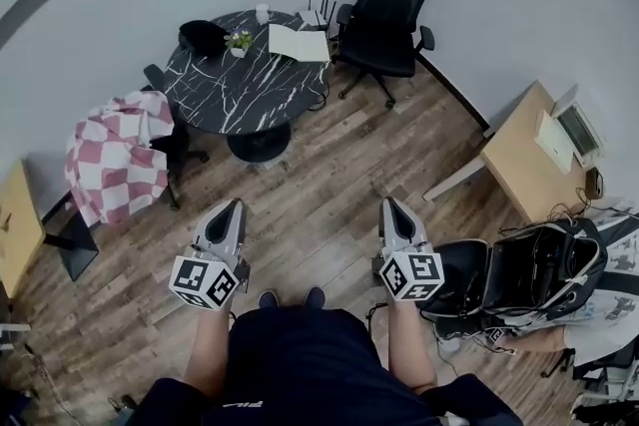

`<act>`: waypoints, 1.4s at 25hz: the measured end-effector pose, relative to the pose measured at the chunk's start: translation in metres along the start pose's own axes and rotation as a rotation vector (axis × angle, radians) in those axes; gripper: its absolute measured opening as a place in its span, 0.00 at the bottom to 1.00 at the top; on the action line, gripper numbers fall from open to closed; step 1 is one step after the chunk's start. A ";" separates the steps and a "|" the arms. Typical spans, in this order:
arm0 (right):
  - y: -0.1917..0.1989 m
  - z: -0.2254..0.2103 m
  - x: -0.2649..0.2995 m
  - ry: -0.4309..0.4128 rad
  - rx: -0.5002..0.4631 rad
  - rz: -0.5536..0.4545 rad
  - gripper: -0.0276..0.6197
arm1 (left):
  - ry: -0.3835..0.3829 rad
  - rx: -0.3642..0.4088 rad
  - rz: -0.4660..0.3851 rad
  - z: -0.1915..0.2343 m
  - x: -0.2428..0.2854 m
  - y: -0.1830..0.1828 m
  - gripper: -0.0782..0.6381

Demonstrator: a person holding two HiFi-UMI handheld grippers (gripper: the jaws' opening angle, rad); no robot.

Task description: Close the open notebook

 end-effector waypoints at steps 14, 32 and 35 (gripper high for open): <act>-0.008 -0.031 0.004 -0.058 -0.064 -0.011 0.06 | -0.023 0.101 0.000 -0.031 0.021 0.011 0.10; 0.021 -0.034 0.120 -0.007 -0.103 0.006 0.06 | -0.037 0.109 -0.026 0.079 0.113 0.011 0.10; 0.026 -0.030 0.162 -0.003 -0.115 0.009 0.06 | -0.040 0.100 -0.028 0.111 0.141 0.011 0.10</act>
Point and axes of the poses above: the fingertips, and each gripper's own axes: x forward along the fingers, z to its left, y out of its underside, the point moved 4 cm from there along -x, backward along the fingers, and after that the axes turned 13 degrees about -z, right-handed, at the moved point
